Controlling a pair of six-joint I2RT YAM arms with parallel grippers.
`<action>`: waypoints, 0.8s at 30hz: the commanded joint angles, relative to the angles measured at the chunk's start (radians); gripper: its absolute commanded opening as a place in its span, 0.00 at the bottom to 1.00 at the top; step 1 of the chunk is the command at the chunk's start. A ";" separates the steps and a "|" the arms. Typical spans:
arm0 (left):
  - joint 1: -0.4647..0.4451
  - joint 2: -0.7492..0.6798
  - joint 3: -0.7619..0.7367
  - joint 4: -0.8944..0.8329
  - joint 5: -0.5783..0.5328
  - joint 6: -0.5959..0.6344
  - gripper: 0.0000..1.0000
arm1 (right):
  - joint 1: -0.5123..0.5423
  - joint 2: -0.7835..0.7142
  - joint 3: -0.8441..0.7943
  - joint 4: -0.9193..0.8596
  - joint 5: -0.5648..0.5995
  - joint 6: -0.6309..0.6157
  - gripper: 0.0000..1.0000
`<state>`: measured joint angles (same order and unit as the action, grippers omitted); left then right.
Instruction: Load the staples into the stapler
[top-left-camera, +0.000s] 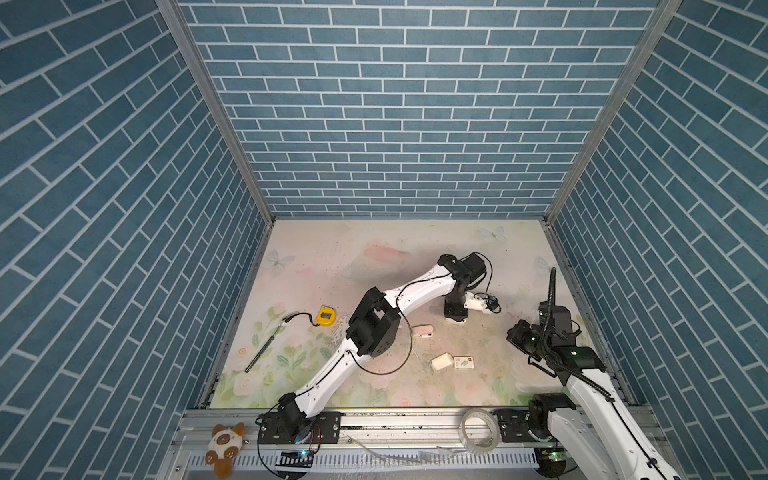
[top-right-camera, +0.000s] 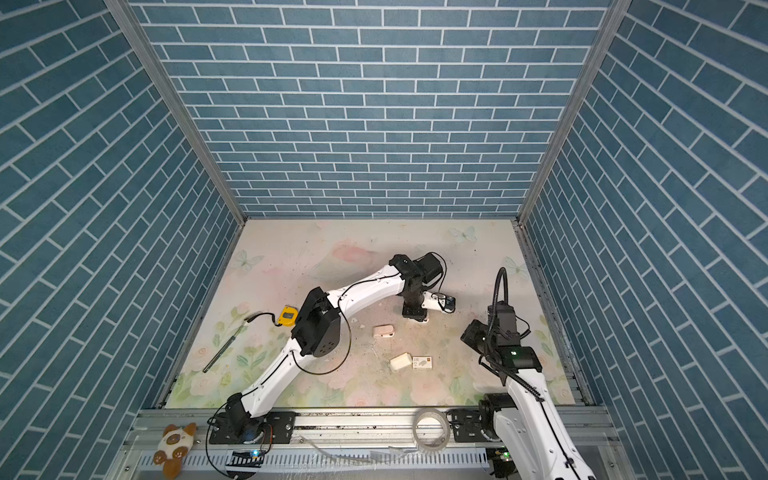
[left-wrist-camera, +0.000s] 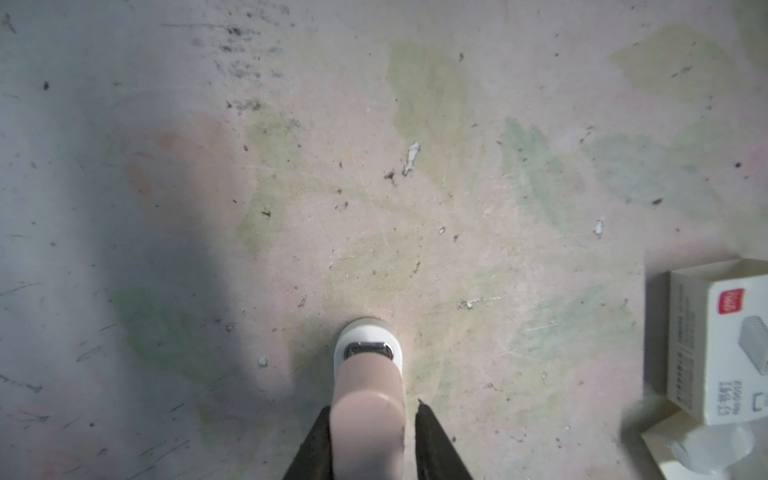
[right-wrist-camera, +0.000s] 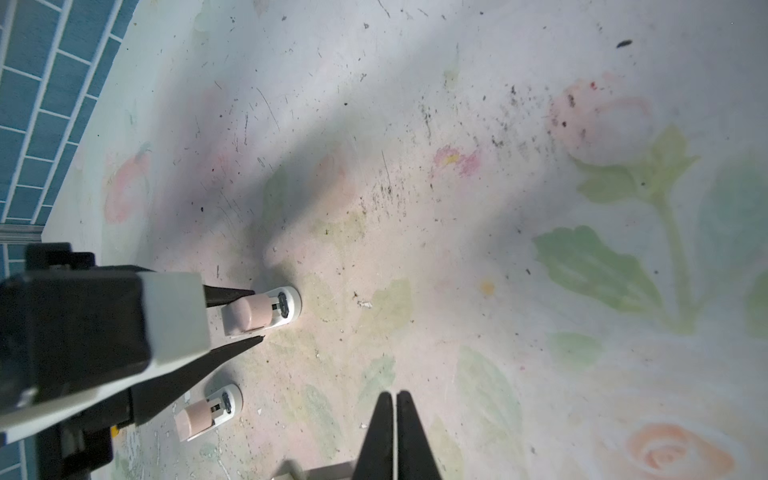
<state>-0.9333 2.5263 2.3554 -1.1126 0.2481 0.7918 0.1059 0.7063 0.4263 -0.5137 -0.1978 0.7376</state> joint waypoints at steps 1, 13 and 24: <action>0.005 -0.065 -0.009 -0.024 0.017 -0.010 0.38 | -0.004 -0.017 -0.003 -0.025 0.014 0.026 0.08; 0.037 -0.289 -0.217 0.027 0.073 -0.057 0.56 | -0.003 0.046 0.063 0.039 0.001 -0.071 0.43; 0.239 -0.749 -0.618 0.166 0.119 -0.242 0.70 | -0.005 0.177 0.200 0.209 0.104 -0.267 0.98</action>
<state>-0.7559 1.8587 1.8156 -0.9947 0.3424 0.6308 0.1055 0.8570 0.5999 -0.3748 -0.1471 0.5575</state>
